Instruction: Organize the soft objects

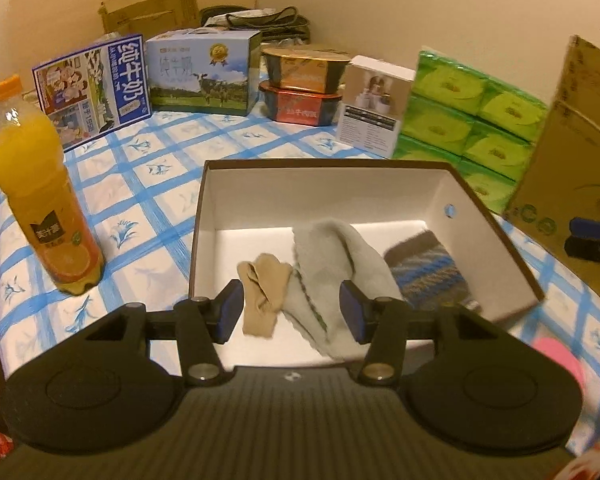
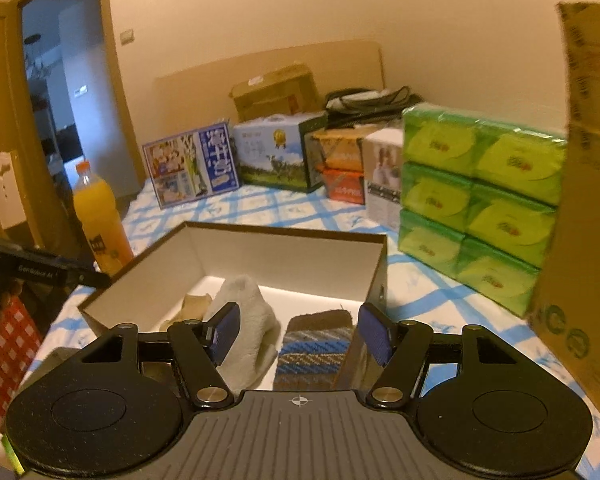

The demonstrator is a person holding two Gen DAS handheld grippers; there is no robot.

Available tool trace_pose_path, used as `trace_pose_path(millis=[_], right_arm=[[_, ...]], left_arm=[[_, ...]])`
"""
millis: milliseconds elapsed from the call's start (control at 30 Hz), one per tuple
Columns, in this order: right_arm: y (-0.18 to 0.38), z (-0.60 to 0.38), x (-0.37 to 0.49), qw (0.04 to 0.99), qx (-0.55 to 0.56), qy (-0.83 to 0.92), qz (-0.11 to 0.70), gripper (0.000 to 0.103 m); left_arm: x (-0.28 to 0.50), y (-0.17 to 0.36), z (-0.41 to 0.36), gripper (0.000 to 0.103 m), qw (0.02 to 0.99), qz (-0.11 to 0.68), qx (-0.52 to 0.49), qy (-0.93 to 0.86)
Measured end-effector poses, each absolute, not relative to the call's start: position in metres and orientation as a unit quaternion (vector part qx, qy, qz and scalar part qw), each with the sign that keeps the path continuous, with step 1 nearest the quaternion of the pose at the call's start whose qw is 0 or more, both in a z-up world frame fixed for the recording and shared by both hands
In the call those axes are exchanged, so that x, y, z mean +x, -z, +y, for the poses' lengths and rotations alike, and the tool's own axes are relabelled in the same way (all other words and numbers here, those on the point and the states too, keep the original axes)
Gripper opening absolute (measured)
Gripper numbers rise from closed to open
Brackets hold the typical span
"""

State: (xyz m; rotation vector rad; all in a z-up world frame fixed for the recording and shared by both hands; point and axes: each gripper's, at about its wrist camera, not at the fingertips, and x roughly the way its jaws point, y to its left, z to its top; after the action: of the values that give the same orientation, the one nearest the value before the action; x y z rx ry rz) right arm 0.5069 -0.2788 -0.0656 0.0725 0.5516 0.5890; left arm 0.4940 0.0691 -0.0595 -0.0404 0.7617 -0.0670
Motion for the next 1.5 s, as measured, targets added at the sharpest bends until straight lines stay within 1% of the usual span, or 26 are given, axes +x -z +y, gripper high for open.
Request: trace_pose_path(millis=[200,267,433,467,533,800,1000,1067,1167,1500], right_arm=[[0.041,-0.297,0.46,0.926,0.063,-0.271,0.254,0.066],[0.034,-0.302,0.442,0.928,0.073,-0.266,0.251,0.066],[0.018,-0.312,0.39,0.93,0.097,-0.257,0.246,0.066],[0.015,-0.314,0.38,0.931,0.1,-0.254,0.244,0.066],[0.01,-0.316,0.361,0.933,0.107,-0.245,0.24,0.066],[-0.006,-0.318,0.292,0.941,0.138,-0.197,0.24,0.066],[-0.006,-0.315,0.252,0.942,0.16,-0.157,0.251,0.066],[-0.004,-0.315,0.239,0.938,0.176,-0.156,0.255,0.066],[0.0,-0.314,0.218,0.936,0.183,-0.151,0.261,0.066],[0.021,-0.314,0.172,0.925,0.2,-0.138,0.291,0.066]], left_arm=[[0.438,0.032,0.057,0.05,0.933,0.357,-0.018,0.053],[0.42,0.025,0.053,0.053,0.934,0.352,-0.023,0.056],[0.37,0.008,0.039,0.054,0.939,0.338,-0.023,0.061],[0.361,0.005,0.037,0.056,0.94,0.334,-0.024,0.062],[0.341,0.0,0.031,0.057,0.942,0.328,-0.027,0.064],[0.277,-0.013,0.013,0.057,0.944,0.32,-0.035,0.074],[0.24,-0.012,0.006,0.057,0.941,0.325,-0.05,0.073],[0.227,-0.01,0.004,0.06,0.941,0.327,-0.057,0.072],[0.21,-0.006,0.001,0.061,0.94,0.328,-0.062,0.074],[0.171,0.008,-0.02,0.061,0.939,0.329,-0.049,0.092]])
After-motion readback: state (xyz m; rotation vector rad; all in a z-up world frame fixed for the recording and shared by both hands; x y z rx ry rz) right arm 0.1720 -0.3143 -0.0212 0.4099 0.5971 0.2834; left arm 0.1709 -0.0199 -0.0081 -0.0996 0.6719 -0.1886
